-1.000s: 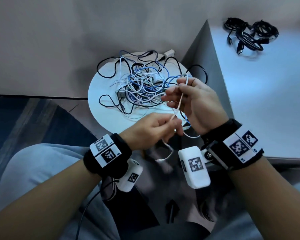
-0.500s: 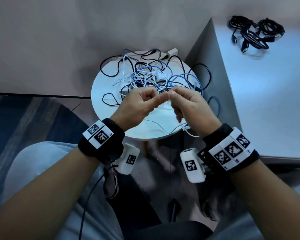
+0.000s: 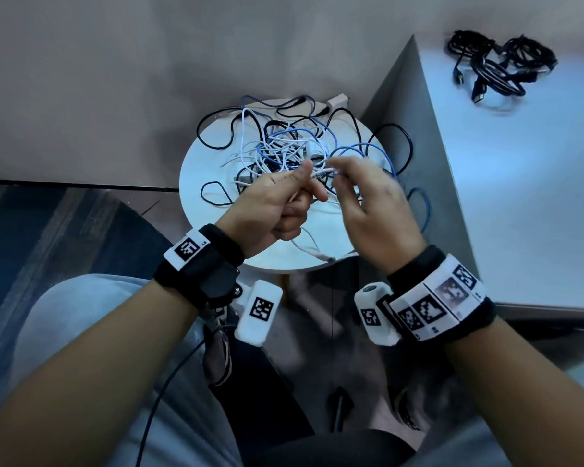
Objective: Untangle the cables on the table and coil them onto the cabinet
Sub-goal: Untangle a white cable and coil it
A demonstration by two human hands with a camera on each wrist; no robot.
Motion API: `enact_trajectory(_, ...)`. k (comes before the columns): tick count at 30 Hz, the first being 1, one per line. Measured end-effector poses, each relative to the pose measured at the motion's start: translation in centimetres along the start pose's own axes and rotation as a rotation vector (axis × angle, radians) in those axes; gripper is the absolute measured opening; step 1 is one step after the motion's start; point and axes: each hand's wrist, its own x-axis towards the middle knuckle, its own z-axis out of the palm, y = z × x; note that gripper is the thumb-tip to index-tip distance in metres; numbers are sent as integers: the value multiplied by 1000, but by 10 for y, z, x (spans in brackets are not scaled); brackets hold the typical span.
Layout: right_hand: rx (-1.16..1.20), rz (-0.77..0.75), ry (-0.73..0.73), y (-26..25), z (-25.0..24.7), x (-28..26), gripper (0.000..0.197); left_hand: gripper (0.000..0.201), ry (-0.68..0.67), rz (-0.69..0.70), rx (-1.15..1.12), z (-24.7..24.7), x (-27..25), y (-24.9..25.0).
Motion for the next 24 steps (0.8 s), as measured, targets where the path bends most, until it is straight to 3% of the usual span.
enact_trajectory(4, 142, 140, -94, 6, -1, 1, 17, 49, -69, 15, -210, -10, -1, 3)
enact_trajectory(8, 168, 271, -162, 13, -5, 5, 22, 49, -96, 93, -325, -13, -1, 4)
enact_trajectory(11, 323, 398, -270, 8, -2, 2, 26, 49, -42, 166, -389, -16, 1, 8)
enact_trajectory(14, 380, 444, -480, -1, 6, -9, 29, 49, 100, 235, -397, -22, 3, 13)
enact_trajectory(17, 232, 356, -729, -13, 14, -20, 35, 49, 257, 243, -245, -26, 4, 14)
enact_trajectory(20, 95, 233, -853, -23, 10, -21, 27, 45, 321, 191, 175, -23, 2, 10)
enact_trajectory(22, 158, 237, -801, -25, 0, -12, 23, 38, 214, 165, 472, -19, -1, 5)
enact_trajectory(24, 379, 298, -635, -24, -15, -1, 24, 41, 35, 129, 590, -14, -5, 2)
